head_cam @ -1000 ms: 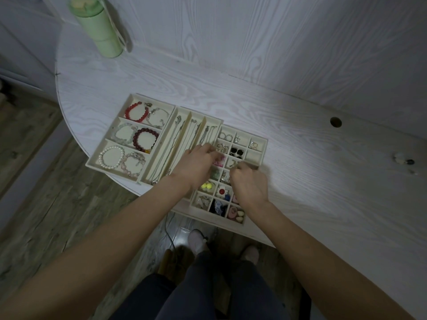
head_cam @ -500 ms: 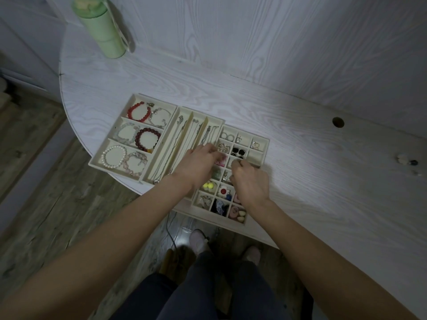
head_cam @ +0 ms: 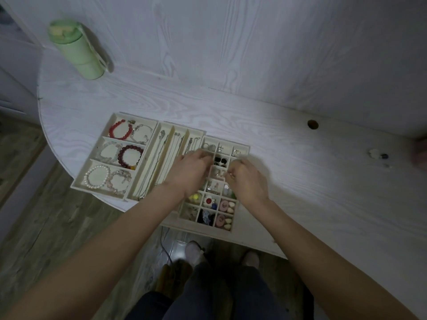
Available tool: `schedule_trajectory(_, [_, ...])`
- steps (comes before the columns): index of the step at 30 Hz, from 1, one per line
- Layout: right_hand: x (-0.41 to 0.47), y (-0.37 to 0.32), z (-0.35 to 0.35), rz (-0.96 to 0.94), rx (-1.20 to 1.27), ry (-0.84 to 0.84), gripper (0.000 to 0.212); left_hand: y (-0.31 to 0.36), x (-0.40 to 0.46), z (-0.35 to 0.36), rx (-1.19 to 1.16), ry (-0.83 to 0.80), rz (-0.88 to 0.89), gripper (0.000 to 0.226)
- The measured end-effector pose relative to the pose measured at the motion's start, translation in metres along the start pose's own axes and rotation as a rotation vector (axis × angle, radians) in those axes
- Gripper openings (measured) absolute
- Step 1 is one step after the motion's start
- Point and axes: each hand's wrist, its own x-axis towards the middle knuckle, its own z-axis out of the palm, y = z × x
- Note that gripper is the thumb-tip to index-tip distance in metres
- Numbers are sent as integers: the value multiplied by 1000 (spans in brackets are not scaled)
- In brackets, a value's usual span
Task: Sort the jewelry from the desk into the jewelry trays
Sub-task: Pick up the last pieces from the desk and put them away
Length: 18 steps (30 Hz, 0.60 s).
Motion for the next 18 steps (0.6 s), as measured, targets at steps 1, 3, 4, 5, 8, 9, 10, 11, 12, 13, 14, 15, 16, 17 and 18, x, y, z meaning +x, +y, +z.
schedule_trajectory(1, [1, 9, -9, 29, 41, 7, 19, 9, 6, -6, 6, -1, 7, 38])
schedule_trajectory(3, [3, 28, -27, 82, 90, 9, 24, 31, 20, -17, 30, -12, 17, 41])
schedule_trajectory(4, [3, 38, -36, 102, 98, 10, 26, 42, 27, -20, 46, -22, 21, 43])
schedule_trajectory(5, [3, 49, -44, 124, 103, 13, 28, 53, 35, -22, 61, -32, 28, 43])
schedule_trajectory(8, [-2, 91, -69, 205, 113, 46, 30, 93, 62, -24, 86, -46, 59, 38])
schedule_trajectory(9, [-7, 110, -79, 241, 119, 66, 30, 112, 73, -23, 76, -41, 76, 37])
schedule_trajectory(10, [-10, 125, -87, 270, 123, 83, 31, 126, 81, -23, 63, -34, 83, 37])
schedule_trajectory(11, [-15, 144, -96, 304, 129, 103, 31, 145, 90, -22, 49, -25, 98, 37])
schedule_trajectory(12, [-20, 163, -104, 331, 135, 124, 31, 165, 100, -20, 41, -12, 115, 37])
schedule_trajectory(13, [-24, 182, -111, 356, 144, 145, 32, 184, 109, -19, 34, -2, 125, 36])
schedule_trajectory(14, [-28, 203, -118, 382, 152, 165, 33, 204, 118, -15, 27, 2, 142, 36])
schedule_trajectory(15, [-32, 225, -126, 411, 156, 183, 35, 226, 129, -12, 20, -1, 157, 36])
schedule_trajectory(16, [-34, 243, -131, 436, 158, 197, 38, 243, 137, -7, 8, -11, 169, 36])
schedule_trajectory(17, [-36, 262, -137, 466, 160, 207, 41, 261, 147, -2, -3, -31, 186, 37])
schedule_trajectory(18, [-38, 279, -142, 492, 163, 216, 44, 276, 157, 4, -19, -53, 206, 38])
